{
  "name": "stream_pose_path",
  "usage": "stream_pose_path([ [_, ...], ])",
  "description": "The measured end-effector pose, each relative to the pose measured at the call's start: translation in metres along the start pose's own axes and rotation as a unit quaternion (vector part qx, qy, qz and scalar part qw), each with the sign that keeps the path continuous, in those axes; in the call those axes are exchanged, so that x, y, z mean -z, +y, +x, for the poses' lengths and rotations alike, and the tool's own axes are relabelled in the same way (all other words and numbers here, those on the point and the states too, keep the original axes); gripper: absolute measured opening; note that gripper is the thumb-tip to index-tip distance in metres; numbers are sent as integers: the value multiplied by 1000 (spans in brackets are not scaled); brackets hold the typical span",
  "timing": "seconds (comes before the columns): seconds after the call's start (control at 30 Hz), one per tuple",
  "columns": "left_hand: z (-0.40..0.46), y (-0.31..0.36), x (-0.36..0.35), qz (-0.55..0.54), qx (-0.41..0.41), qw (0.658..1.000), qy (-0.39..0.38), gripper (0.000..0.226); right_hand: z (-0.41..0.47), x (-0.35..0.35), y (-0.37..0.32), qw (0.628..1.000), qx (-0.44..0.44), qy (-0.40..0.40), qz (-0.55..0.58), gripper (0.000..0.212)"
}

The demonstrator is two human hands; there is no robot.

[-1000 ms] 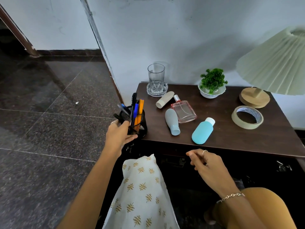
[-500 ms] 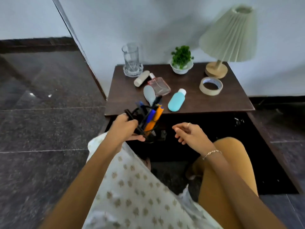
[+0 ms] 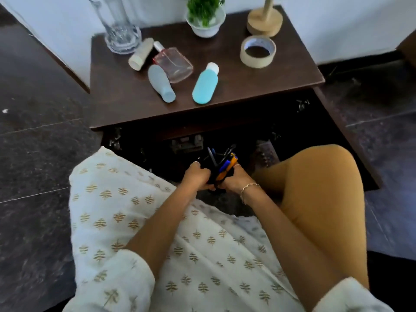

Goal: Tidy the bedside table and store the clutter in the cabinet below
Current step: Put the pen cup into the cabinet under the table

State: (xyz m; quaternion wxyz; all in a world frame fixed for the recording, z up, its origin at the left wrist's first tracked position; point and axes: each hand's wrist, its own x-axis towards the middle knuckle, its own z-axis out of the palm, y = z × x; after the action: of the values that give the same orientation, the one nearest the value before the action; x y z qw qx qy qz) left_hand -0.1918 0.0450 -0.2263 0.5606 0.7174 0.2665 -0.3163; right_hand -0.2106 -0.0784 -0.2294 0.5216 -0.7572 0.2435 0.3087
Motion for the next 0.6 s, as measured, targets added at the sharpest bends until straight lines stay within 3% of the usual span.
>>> stream_pose_path([
  [0.23,79,-23,-18,-24,37,999,-4,34,67,-15,16,997,-36,57,36,33],
  [0.6,175,12,-45,9,64,998,-19,45,151,18,9,995,-54,60,63,52],
])
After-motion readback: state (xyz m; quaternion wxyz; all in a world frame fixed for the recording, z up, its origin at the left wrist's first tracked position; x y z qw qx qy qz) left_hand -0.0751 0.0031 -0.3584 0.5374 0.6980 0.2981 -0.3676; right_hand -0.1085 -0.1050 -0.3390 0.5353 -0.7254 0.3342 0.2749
